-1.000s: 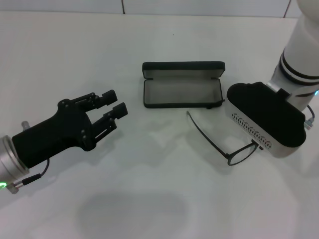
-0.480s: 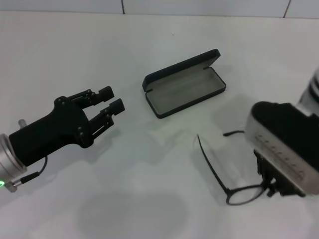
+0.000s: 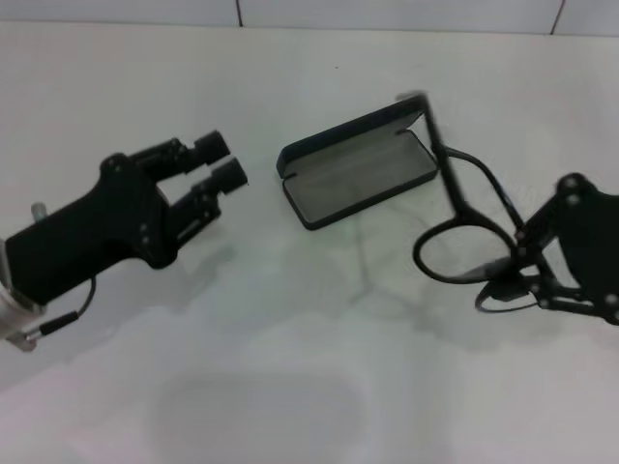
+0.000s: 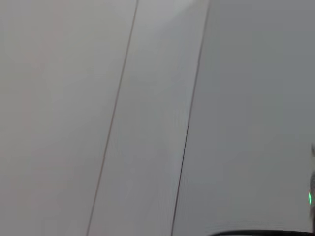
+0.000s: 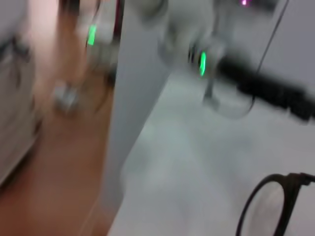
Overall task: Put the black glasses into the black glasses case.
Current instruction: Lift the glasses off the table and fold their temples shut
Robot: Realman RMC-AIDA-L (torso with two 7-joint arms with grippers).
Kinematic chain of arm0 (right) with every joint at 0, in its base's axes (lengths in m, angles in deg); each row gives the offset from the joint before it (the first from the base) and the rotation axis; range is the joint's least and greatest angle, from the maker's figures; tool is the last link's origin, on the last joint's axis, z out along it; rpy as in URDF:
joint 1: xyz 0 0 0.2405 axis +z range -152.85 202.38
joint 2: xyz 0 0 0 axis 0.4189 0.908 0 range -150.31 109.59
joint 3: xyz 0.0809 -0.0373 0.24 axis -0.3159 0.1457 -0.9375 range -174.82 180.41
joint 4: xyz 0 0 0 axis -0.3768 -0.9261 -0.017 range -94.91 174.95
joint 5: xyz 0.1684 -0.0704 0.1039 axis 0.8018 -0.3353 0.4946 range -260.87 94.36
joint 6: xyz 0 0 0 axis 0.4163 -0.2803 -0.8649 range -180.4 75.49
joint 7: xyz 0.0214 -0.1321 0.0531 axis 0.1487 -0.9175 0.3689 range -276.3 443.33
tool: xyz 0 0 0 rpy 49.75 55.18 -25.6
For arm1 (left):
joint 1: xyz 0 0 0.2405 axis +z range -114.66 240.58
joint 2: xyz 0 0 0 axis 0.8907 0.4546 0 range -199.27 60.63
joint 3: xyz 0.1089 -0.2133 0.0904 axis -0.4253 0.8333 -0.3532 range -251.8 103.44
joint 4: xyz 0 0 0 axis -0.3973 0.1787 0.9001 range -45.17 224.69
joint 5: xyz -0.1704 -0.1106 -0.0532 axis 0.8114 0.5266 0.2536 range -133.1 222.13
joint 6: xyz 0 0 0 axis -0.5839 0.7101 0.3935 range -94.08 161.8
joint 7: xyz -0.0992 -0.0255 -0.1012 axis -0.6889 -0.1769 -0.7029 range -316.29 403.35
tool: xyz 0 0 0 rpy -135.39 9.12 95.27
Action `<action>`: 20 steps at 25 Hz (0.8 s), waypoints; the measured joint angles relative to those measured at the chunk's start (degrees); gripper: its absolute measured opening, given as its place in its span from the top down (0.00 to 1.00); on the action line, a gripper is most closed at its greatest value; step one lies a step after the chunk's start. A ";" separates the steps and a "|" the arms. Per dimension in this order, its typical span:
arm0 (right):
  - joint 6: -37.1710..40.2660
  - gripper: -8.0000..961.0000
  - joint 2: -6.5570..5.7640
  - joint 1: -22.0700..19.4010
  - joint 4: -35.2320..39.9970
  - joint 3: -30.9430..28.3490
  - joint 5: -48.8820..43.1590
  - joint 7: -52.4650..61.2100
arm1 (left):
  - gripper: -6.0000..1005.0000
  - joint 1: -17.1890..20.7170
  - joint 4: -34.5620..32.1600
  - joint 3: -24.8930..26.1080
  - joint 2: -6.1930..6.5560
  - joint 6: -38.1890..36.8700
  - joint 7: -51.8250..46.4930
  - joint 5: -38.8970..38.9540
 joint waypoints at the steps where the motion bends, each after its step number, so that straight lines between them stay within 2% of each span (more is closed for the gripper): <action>1: 0.00 0.89 0.10 -2.52 -2.44 -2.57 4.77 -2.85 | 0.64 -0.30 0.00 -0.07 -0.02 -0.98 -0.12 0.93; 4: -0.28 0.89 0.09 -6.65 -8.60 -4.72 13.31 -8.30 | 0.65 -1.59 0.17 -0.32 -0.05 -3.16 -0.49 2.77; 9: -0.54 0.89 -0.05 -10.83 -19.72 -6.62 21.70 -15.10 | 0.68 -7.33 4.14 0.14 -0.09 -3.57 0.20 4.46; 10: -0.59 0.89 -0.04 -11.37 -21.51 -7.66 22.61 -16.10 | 0.70 -9.69 5.98 0.62 0.11 -0.16 1.50 4.14; 11: -0.52 0.89 0.01 -12.07 -25.24 -11.09 23.93 -17.66 | 0.71 -9.69 5.98 0.62 0.11 -0.16 1.50 4.14; 12: -0.52 0.89 0.01 -12.07 -25.24 -11.09 23.93 -17.66 | 0.73 -10.59 6.60 0.68 0.19 2.77 1.93 3.24; 15: 0.23 0.89 -0.01 -12.96 -28.38 -17.03 24.23 -18.05 | 0.82 -13.08 6.84 0.53 0.41 11.56 0.94 -3.07; 16: 0.85 0.89 -0.08 -14.42 -28.76 -21.42 24.15 -17.95 | 0.83 -14.27 6.89 0.49 0.41 14.88 -0.18 -6.77; 17: 0.85 0.89 -0.08 -14.42 -28.76 -21.42 24.15 -17.95 | 0.83 -14.27 6.89 0.49 0.41 14.88 -0.18 -6.77; 19: 1.54 0.89 -0.17 -15.50 -28.89 -25.39 23.88 -17.71 | 0.83 -16.12 7.07 0.17 0.01 21.05 -1.81 -13.19; 20: 2.32 0.89 -0.23 -15.96 -29.20 -28.14 23.71 -17.56 | 0.84 -16.19 7.10 -0.03 -0.06 21.81 -1.83 -13.68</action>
